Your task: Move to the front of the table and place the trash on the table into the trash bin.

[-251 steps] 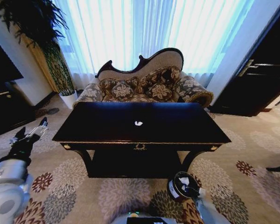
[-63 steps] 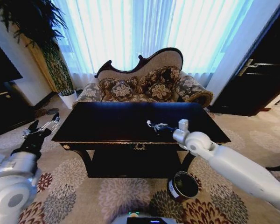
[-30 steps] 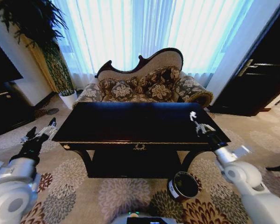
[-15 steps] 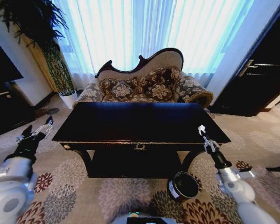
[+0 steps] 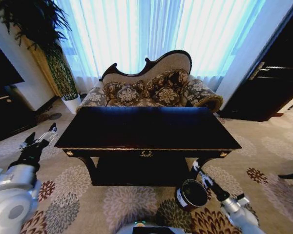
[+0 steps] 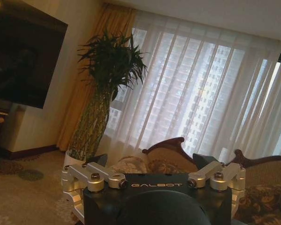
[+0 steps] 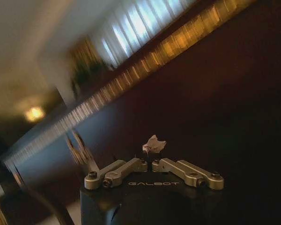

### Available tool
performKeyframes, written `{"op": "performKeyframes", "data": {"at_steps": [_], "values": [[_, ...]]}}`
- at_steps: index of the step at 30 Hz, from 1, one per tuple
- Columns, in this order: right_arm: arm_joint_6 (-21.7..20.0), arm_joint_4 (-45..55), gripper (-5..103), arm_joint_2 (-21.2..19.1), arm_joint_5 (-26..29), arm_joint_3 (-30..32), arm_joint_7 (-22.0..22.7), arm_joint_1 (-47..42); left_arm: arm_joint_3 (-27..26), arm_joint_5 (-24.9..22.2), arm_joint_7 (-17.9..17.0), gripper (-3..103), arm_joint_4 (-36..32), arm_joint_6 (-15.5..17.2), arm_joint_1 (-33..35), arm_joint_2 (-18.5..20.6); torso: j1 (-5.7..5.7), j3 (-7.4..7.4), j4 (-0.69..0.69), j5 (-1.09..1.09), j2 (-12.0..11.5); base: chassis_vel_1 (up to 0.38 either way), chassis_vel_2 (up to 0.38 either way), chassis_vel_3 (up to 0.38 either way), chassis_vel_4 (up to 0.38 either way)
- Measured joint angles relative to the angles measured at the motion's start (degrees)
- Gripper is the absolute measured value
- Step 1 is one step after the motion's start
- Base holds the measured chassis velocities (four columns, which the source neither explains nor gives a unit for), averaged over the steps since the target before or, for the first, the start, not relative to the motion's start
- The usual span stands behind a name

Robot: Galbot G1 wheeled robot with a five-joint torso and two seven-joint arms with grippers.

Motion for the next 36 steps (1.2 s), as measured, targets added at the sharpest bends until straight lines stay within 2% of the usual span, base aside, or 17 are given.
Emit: {"op": "performKeyframes", "data": {"at_steps": [3,5,6,8,10,11,12,14,15,16,18,23,28,29,33,34,36], "values": [[1.9,-4.2,0,-0.2,-5.0,-2.3,3.1,2.1,-0.5,-0.3,0.0,100,-0.1,0.0,0.1,0.1,0.00,0.00,0.00,-0.02,0.0,0.000,0.000,0.000,0.000],[4.4,-8.6,0,-0.1,-11.7,-5.1,10.8,5.5,-0.7,-0.4,0.0,100,-0.3,0.0,0.3,0.2,0.00,0.00,-0.01,-0.01,0.0,0.000,0.000,0.000,0.000],[4.4,-8.6,0,-0.1,-11.7,-5.1,10.8,5.5,-0.7,-0.4,0.0,100,-0.3,0.0,0.3,0.2,0.00,0.00,-0.01,-0.01,0.0,0.000,0.000,0.000,0.000],[5.4,-10.7,0,0.3,-18.0,-6.8,18.4,7.7,-0.8,-0.6,0.0,100,-0.6,0.0,0.3,0.2,0.00,0.00,0.02,-0.04,0.0,0.000,0.000,0.000,0.000],[4.0,-13.7,0,1.4,-28.8,-9.2,29.8,10.7,-0.8,-1.1,-0.1,100,-1.2,0.3,0.3,0.1,0.01,0.00,0.01,0.01,0.0,0.000,0.000,0.000,0.000],[3.5,-14.8,0,1.7,-31.5,-9.9,33.2,11.6,-0.6,-1.1,-0.1,100,-1.3,0.4,0.3,0.1,0.00,0.01,0.01,-0.01,0.0,0.000,0.000,0.000,0.000],[3.5,-14.8,0,1.7,-31.5,-9.9,33.2,11.6,-0.6,-1.1,-0.1,100,-1.3,0.4,0.3,0.1,0.00,0.01,0.01,-0.01,0.0,0.000,0.000,0.000,0.000],[0.4,-17.5,0,3.1,-37.4,-11.4,44.0,14.0,-0.2,-1.2,-0.2,100,-1.4,0.5,0.3,0.1,0.00,0.00,0.00,-0.01,0.0,0.000,0.000,0.000,0.000],[0.4,-17.5,0,3.1,-37.4,-11.4,44.0,14.0,-0.2,-1.2,-0.2,100,-1.4,0.5,0.3,0.1,0.00,0.00,0.00,-0.01,0.0,0.000,0.000,0.000,0.000],[-2.1,-17.9,0,3.9,-38.4,-12.0,48.7,14.7,-0.1,-1.3,-0.2,100,-1.4,0.5,0.3,0.3,0.00,0.00,0.01,-0.03,0.0,0.000,0.000,0.000,0.000],[-6.2,-17.9,0,5.4,-38.6,-13.2,54.0,15.1,-0.4,-1.8,-0.2,100,-1.4,0.6,0.1,0.7,0.00,0.00,0.01,0.02,0.0,0.000,0.000,0.000,0.000],[-8.6,-19.5,0,6.4,-42.7,-14.8,56.2,14.8,-0.8,-2.5,-0.3,100,-1.4,0.7,-0.1,0.9,0.00,0.00,0.01,-0.02,0.0,0.000,0.000,0.000,0.000],[-8.3,-22.5,0,6.4,-44.6,-16.8,57.4,15.1,0.0,-2.1,-0.3,100,-1.3,0.7,-0.2,0.7,0.00,0.00,-0.02,-0.02,0.0,0.000,0.000,0.000,0.000],[-8.7,-23.0,0,6.8,-45.4,-17.4,60.6,15.8,0.7,-1.6,-0.3,100,-1.1,0.7,-0.2,0.4,0.00,0.00,0.00,-0.02,0.0,0.000,0.000,0.000,0.000],[-11.4,-21.6,-2,7.3,-45.0,-17.4,63.1,15.6,0.9,-1.4,-0.3,100,-0.9,0.7,-0.2,0.2,0.00,0.00,0.01,-0.01,0.0,0.000,0.000,0.000,0.000],[-11.6,-21.5,3,7.3,-45.2,-17.4,62.9,15.6,0.9,-1.3,-0.3,100,-0.9,0.7,-0.2,0.3,0.00,0.00,0.00,-0.02,0.0,0.000,0.000,0.000,0.000],[-11.7,-21.5,3,7.3,-45.2,-17.4,62.8,15.7,0.9,-1.2,-0.3,100,-0.9,0.7,-0.2,0.4,0.00,0.00,0.00,-0.02,0.0,0.000,0.000,0.000,0.000]]}}
